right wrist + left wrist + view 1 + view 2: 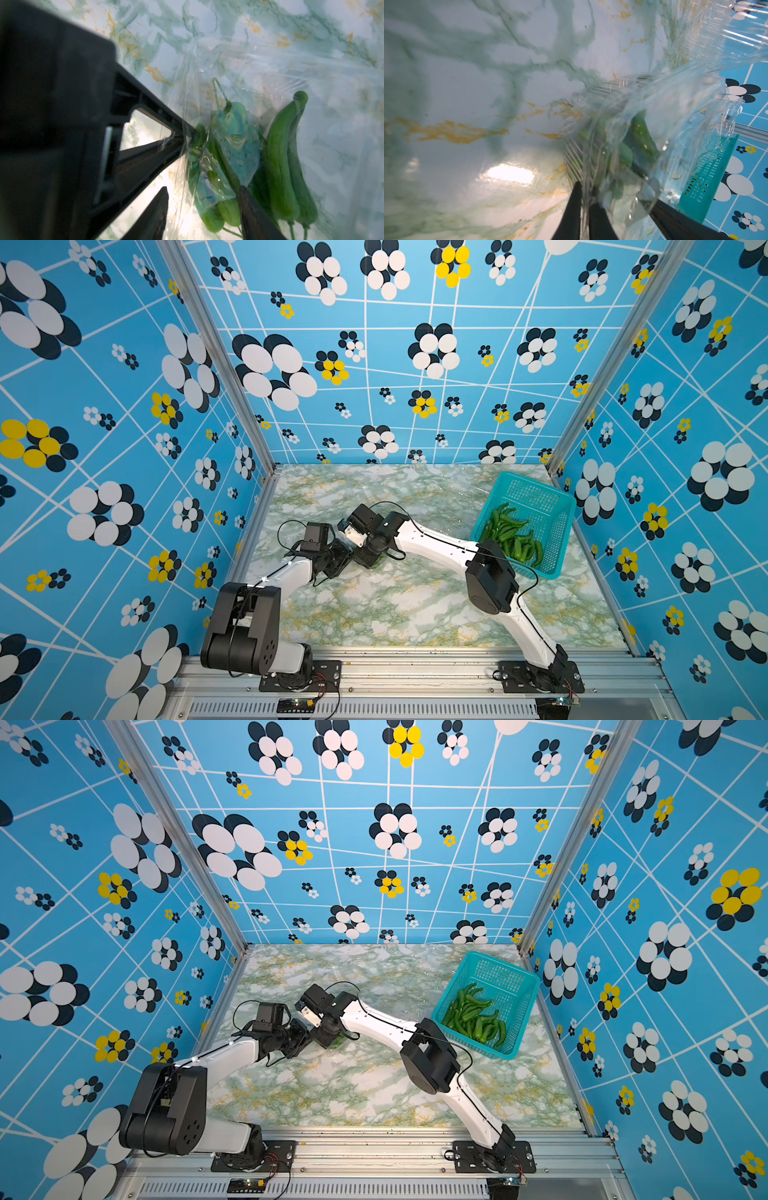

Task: Take small green peppers out of containers
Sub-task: Open the packing box at the center of the board.

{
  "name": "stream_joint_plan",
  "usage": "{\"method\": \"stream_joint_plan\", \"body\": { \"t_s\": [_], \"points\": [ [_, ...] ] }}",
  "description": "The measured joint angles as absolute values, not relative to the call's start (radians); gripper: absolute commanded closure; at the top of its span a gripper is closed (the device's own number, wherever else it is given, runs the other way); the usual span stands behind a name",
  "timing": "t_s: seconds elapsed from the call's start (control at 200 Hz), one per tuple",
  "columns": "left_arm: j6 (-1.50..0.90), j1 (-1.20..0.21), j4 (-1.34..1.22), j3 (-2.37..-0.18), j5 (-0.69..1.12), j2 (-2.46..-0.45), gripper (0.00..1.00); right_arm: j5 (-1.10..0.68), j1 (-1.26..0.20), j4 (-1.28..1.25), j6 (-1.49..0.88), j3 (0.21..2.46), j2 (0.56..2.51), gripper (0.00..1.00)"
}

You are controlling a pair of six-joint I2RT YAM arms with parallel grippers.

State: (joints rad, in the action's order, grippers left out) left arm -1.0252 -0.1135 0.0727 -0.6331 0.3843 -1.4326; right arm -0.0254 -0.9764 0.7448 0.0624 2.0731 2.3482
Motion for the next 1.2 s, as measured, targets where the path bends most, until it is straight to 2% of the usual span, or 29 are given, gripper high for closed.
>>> {"method": "stream_joint_plan", "body": {
  "t_s": [0.175,0.26,0.305,0.375,0.475,0.545,1.199],
  "points": [
    [-1.029,-0.111,0.056,-0.627,0.395,-1.433,0.89,0.015,-0.985,0.709,0.061,2.038,2.348,0.44],
    [-1.029,-0.111,0.048,-0.624,0.401,-1.433,0.89,0.033,-0.987,0.700,0.059,2.019,2.349,0.49],
    [-1.029,-0.111,0.044,-0.623,0.402,-1.433,0.89,0.042,-0.989,0.698,0.060,2.016,2.349,0.56],
    [-1.029,-0.111,0.039,-0.621,0.405,-1.433,0.89,0.051,-0.993,0.696,0.056,2.012,2.349,0.74],
    [-1.029,-0.111,0.028,-0.616,0.415,-1.433,0.89,0.056,-0.999,0.691,0.046,1.996,2.349,0.92],
    [-1.030,-0.111,0.026,-0.614,0.420,-1.433,0.89,0.070,-0.999,0.686,0.043,1.987,2.348,1.00],
    [-1.013,-0.110,0.026,-0.611,0.419,-1.433,0.90,0.123,-0.981,0.715,0.074,2.044,2.253,1.00]
  ]
}}
